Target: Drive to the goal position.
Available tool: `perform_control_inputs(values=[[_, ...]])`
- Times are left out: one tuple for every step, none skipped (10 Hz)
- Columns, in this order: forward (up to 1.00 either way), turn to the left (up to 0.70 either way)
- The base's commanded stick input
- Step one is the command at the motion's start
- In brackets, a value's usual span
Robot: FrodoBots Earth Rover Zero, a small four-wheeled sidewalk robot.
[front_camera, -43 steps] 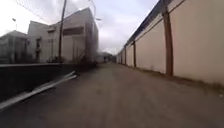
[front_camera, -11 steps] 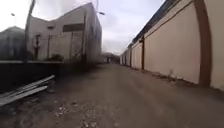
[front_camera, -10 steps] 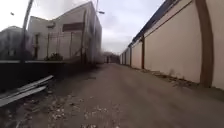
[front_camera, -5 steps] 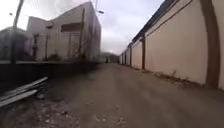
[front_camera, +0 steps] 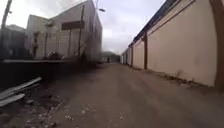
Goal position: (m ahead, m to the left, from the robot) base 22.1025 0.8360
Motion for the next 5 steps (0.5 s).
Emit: perform_control_inputs(values=[[0.5,0.0],[0.5,0.0],[0.5,0.0],[0.5,0.0],[0.5,0.0]])
